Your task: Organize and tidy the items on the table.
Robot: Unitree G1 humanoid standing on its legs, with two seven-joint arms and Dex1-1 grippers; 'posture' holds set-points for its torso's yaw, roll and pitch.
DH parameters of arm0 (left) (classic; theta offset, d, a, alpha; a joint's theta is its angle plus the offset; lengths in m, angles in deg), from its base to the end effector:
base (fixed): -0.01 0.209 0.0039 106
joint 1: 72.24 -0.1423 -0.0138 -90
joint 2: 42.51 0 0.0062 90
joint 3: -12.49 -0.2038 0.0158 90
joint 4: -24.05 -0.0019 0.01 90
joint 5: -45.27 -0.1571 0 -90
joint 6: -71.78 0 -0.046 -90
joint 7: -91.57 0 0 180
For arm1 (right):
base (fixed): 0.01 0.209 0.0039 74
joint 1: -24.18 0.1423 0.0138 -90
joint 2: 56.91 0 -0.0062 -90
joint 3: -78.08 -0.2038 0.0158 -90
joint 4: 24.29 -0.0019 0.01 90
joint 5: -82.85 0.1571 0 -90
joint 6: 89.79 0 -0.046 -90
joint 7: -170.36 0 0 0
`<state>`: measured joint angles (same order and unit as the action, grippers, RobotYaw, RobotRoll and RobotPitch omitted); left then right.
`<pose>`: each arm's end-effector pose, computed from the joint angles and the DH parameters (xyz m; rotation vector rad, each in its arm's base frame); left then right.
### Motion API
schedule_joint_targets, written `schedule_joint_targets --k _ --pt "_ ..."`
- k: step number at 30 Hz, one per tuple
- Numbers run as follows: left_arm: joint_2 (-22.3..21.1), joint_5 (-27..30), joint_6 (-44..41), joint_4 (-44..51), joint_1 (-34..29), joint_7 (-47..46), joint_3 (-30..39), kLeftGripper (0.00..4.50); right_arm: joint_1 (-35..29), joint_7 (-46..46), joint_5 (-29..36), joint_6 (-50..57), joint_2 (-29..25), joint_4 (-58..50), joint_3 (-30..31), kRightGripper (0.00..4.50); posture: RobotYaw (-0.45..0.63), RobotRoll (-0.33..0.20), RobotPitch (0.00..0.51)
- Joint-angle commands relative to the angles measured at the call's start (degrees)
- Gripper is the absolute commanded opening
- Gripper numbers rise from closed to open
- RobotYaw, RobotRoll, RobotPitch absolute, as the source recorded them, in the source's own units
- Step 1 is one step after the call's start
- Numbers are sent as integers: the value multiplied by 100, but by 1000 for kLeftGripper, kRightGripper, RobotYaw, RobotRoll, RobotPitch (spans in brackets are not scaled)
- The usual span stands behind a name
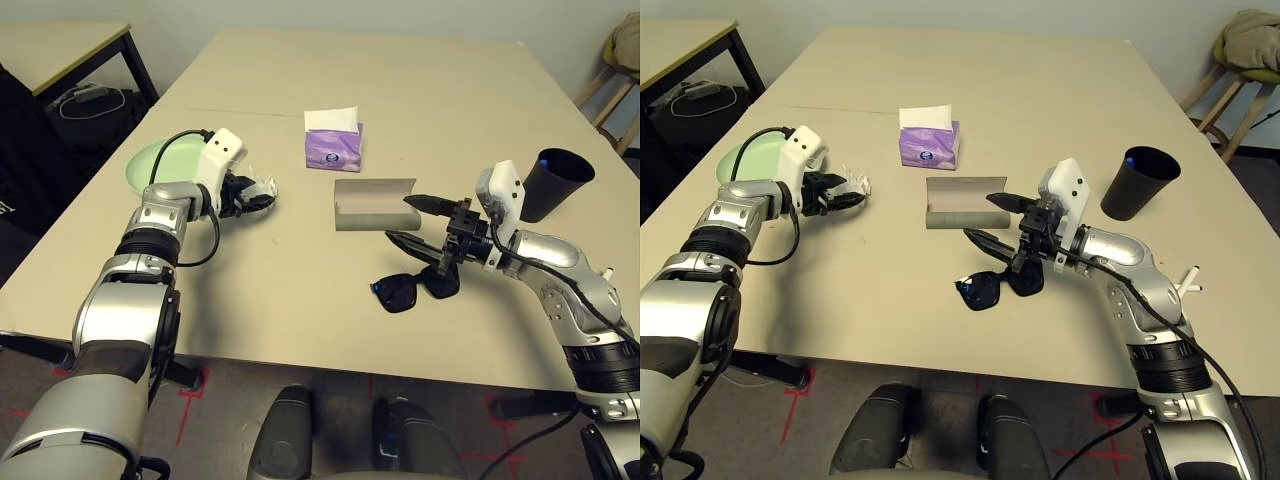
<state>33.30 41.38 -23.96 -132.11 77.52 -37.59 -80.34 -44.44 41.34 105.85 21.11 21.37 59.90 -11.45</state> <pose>0.3886 0.2687 0.1545 0.3658 0.3921 -0.6299 0.2858 -0.2115 0.1409 -0.1413 -0.0331 1.0083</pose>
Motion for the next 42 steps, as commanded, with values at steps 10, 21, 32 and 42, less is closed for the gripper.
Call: schedule_joint_targets --k 10,21,32,42 --pt "72 -172 -95 -93 81 -174 -106 43 48 -149 157 140 54 -229 -1 4500 194 0 124" --pt "-57 117 -353 380 203 -88 174 43 137 -164 139 76 129 -86 24 4500 210 0 104" --pt "-159 635 -851 1144 31 -753 847 43 268 -135 92 -37 265 81 68 4500 233 0 92" --pt "13 884 -797 1014 113 -2633 1502 43 327 -285 65 -122 501 78 114 4500 239 0 87"
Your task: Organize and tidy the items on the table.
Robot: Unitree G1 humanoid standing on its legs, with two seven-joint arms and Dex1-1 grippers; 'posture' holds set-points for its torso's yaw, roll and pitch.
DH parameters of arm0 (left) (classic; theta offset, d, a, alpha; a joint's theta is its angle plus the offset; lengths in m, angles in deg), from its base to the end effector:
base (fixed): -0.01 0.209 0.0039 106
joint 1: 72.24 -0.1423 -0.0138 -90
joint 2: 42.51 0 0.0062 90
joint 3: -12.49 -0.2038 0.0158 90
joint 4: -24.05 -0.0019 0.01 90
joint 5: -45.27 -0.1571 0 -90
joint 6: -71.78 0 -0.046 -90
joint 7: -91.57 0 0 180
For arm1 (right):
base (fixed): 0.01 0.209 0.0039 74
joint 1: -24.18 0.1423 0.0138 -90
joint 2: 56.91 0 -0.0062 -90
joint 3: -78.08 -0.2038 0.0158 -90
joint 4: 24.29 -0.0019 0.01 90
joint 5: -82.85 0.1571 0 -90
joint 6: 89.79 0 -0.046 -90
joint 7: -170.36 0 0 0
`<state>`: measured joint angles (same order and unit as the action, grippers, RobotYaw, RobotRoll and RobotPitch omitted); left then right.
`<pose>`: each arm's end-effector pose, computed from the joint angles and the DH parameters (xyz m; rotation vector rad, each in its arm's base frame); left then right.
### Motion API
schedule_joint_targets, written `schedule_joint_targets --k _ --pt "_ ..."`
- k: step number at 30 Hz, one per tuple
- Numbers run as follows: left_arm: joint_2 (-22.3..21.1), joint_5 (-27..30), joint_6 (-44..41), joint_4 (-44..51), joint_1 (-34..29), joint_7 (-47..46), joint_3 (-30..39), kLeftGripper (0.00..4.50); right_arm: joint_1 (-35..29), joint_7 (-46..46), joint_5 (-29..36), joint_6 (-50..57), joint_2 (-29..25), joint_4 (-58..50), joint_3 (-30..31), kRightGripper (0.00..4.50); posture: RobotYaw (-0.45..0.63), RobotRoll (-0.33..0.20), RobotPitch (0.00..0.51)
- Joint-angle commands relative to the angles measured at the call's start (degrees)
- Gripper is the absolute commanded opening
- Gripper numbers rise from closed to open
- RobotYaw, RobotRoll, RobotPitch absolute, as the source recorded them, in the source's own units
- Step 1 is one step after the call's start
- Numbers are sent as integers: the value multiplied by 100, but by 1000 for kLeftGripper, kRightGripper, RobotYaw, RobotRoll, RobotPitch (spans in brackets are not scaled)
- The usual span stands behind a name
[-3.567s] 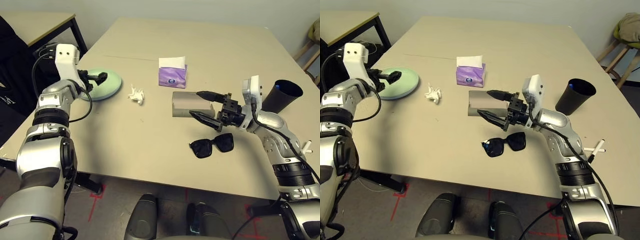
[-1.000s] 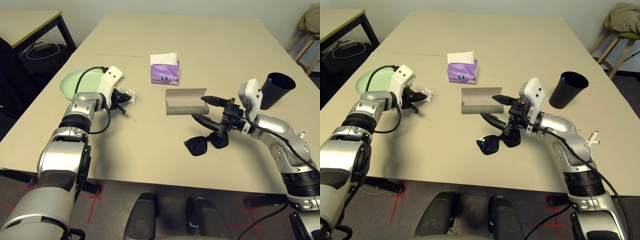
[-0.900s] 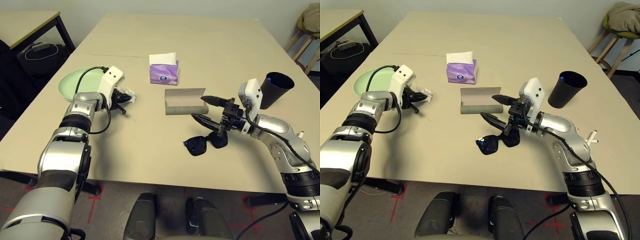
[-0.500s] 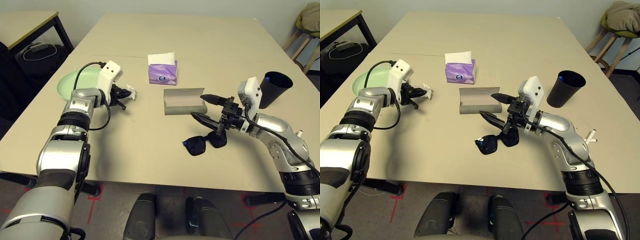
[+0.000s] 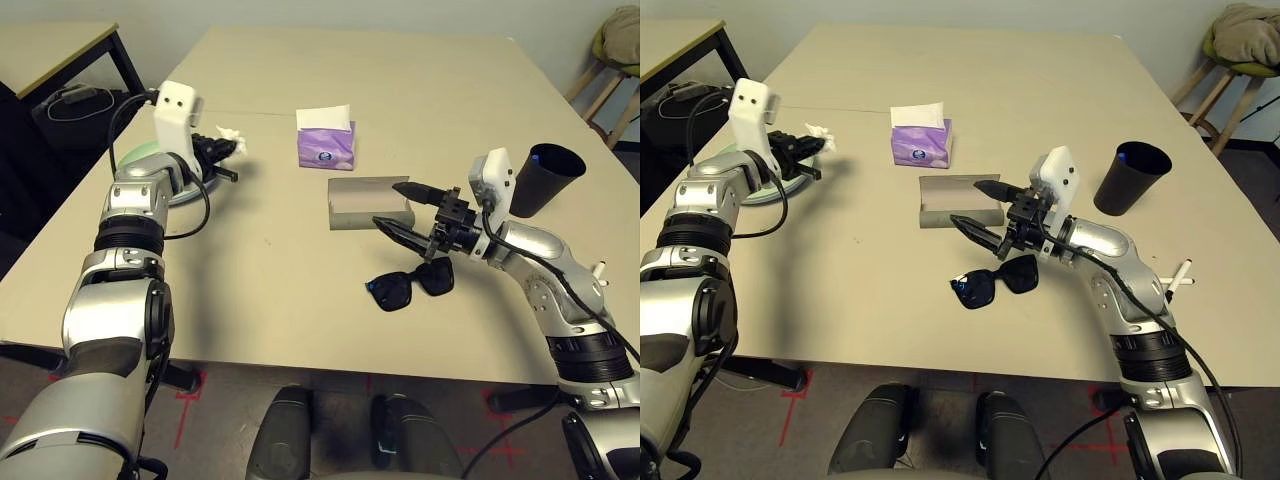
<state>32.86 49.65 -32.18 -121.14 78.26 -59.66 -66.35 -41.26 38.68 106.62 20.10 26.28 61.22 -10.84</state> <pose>0.3856 0.2808 0.1980 0.1134 0.1009 -0.1895 0.2951 -0.1902 0.1447 -0.0725 -0.1152 1.0099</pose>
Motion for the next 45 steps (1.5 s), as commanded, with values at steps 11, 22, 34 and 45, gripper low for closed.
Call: schedule_joint_targets --k 11,22,34,45 --pt "-141 14 963 -621 328 -1749 361 43 -45 -17 13 56 3 -227 139 4500 237 0 82" --pt "-187 66 1232 -1004 444 -1911 416 43 -37 -31 11 93 -3 -271 122 4500 229 0 74" --pt "-206 -44 1348 -1009 390 -1738 277 2647 -64 18 9 50 -24 -237 111 4500 230 0 68" --pt "-191 0 1365 -1003 426 -1669 295 4454 -66 42 3 21 -26 -206 105 4500 231 0 66"
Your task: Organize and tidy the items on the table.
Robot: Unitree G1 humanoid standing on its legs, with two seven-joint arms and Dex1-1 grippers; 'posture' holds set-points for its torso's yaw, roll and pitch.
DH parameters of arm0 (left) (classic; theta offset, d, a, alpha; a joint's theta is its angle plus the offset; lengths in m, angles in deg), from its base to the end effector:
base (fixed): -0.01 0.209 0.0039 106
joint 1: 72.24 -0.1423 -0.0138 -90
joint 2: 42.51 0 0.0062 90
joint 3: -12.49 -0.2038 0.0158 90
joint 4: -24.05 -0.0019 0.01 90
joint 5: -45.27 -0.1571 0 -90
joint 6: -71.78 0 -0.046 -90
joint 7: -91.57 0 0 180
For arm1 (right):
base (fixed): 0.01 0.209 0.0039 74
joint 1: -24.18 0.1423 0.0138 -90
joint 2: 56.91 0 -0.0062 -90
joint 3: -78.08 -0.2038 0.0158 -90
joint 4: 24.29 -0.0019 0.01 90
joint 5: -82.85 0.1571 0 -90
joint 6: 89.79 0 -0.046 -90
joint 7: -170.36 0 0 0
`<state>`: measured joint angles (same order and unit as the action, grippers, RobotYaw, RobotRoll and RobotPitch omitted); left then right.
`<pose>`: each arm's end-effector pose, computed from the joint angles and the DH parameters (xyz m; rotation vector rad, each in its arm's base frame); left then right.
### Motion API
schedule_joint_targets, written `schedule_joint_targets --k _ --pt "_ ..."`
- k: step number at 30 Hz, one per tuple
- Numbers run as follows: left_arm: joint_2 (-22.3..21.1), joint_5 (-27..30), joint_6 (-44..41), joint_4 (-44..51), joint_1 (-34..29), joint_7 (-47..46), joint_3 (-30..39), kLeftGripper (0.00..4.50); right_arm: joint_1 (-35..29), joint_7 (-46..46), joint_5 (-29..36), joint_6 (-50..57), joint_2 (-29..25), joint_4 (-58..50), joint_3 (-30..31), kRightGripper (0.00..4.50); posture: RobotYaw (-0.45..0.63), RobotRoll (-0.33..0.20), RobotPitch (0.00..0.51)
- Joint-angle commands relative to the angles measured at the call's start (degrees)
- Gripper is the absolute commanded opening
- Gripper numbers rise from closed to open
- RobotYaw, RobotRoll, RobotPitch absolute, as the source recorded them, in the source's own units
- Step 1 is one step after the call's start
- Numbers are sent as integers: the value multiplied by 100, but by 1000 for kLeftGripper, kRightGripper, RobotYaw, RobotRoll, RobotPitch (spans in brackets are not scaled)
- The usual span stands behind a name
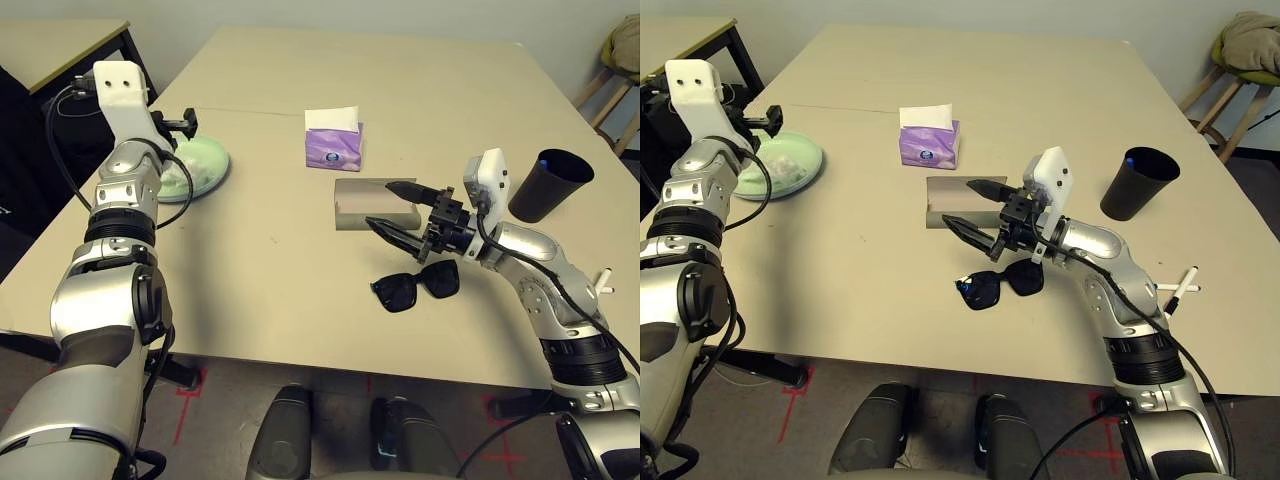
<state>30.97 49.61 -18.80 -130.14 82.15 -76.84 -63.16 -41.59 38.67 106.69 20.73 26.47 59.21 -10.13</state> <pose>0.3860 0.2952 0.2086 0.1082 -0.0827 0.1519 0.2918 -0.1850 0.1473 -0.0803 -0.1244 1.0335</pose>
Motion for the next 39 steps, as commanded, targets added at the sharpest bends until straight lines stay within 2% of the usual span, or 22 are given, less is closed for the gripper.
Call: schedule_joint_targets --k 1,6,9,14,21,24,36,39 --pt "-4 14 21 -100 42 61 -16 4454 -33 50 -7 -57 -49 9 28 4500 231 0 65" --pt "14 157 -219 -79 94 295 71 4454 -26 57 -27 -108 -47 63 21 4500 232 0 67" --pt "58 193 -444 75 60 1286 -133 4454 -12 63 -38 -138 -49 104 20 4500 236 0 68" --pt "148 634 -567 735 -328 3439 -295 4454 23 89 -44 -181 -71 170 14 4500 238 0 69" --pt "-7 908 -749 1512 -900 5228 -597 4454 6 108 -23 -144 -115 114 1 4500 236 0 78" --pt "-153 795 -618 1912 -1177 5888 -915 4454 0 121 -12 -110 -162 82 -3 4500 231 0 83" --pt "-261 860 98 3275 -2226 6424 -1324 4454 168 367 38 128 -605 -11 17 4500 242 0 113" --pt "-326 1165 -403 3304 -2185 6957 -1369 4454 185 427 83 215 -669 -91 22 4500 240 0 123"
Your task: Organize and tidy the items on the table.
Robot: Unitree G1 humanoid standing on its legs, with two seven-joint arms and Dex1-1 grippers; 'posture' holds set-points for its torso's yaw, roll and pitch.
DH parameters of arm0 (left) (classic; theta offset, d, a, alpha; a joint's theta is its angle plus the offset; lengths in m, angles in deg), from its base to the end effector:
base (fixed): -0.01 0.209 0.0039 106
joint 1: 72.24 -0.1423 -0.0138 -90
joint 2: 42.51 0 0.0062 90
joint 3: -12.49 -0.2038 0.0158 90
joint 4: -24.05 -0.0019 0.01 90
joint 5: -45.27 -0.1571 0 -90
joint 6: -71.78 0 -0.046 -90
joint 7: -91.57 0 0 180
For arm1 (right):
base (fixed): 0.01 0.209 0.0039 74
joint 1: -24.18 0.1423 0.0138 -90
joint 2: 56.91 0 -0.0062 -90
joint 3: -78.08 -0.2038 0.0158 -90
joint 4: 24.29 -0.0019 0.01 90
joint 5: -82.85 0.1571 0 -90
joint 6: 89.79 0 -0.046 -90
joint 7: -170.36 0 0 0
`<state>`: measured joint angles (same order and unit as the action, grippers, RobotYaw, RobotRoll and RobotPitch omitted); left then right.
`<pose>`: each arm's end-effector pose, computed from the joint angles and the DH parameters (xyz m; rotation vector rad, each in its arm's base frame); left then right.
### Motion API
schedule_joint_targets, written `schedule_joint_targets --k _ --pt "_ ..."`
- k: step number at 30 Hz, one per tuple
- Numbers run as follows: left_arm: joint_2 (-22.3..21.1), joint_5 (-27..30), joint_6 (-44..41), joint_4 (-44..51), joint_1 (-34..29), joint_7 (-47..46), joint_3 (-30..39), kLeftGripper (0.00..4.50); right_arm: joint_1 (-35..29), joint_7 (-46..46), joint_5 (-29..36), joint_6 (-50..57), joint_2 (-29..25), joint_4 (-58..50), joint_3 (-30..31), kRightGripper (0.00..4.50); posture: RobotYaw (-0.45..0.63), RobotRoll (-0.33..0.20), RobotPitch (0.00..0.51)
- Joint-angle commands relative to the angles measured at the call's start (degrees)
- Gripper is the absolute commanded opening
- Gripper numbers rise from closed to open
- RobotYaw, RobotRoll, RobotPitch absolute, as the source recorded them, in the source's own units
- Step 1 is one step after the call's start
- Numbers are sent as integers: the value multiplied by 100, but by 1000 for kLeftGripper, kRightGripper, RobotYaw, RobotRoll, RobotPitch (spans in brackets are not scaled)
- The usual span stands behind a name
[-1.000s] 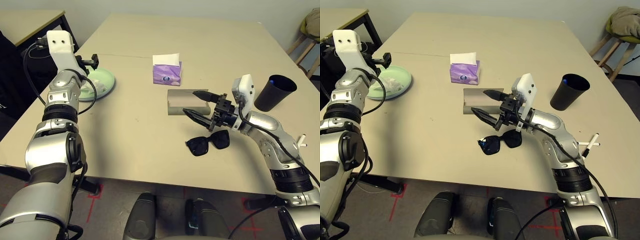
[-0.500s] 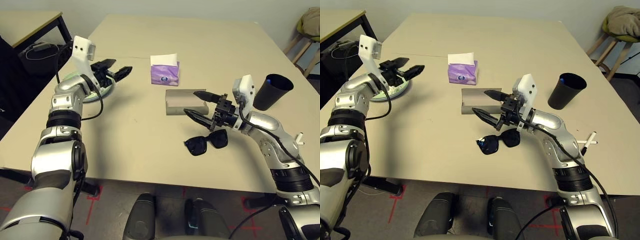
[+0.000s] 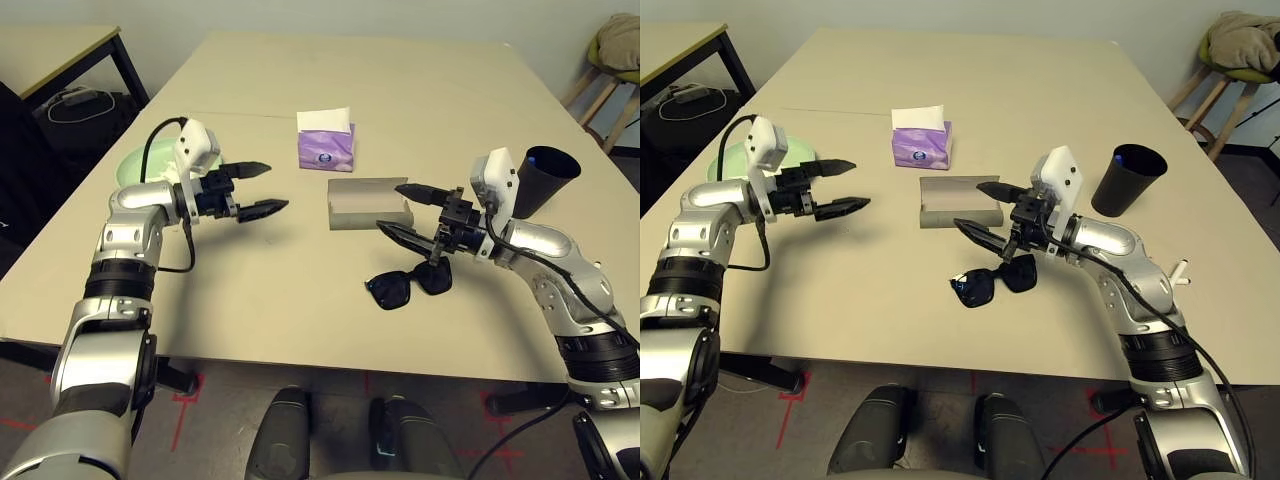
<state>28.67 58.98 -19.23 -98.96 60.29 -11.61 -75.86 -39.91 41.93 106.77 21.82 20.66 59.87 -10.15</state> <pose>0.3501 0.2795 0.1738 0.3662 0.0153 -1.1513 0.2947 -0.2029 0.1610 -0.1756 -0.0796 1.0562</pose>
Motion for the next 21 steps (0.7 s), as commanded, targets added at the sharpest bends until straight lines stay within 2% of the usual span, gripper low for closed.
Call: schedule_joint_targets --k 1,6,9,12,15,18,21 --pt "-111 287 -512 226 4 573 -131 4454 8 120 88 127 -110 -182 16 4500 240 0 125" --pt "-29 362 -289 359 -157 1028 -250 4454 -2 224 140 288 -248 -357 13 4500 231 0 143" --pt "-27 370 -179 517 -341 1334 -377 4454 68 219 -388 240 -580 -431 324 4500 229 0 148" --pt "-18 429 -183 644 -441 1532 -446 4454 156 294 -483 454 -810 -681 521 4500 225 0 151" --pt "-66 510 11 735 -502 1568 -602 4454 387 584 -445 776 -1190 -936 634 4500 222 0 151" --pt "-88 561 81 789 -532 1568 -671 4454 708 638 -308 1209 -1316 -1146 676 4500 228 0 150" --pt "-101 553 270 789 -558 1568 -729 4454 1011 502 -827 1658 -1577 -1485 1165 4500 232 0 150"
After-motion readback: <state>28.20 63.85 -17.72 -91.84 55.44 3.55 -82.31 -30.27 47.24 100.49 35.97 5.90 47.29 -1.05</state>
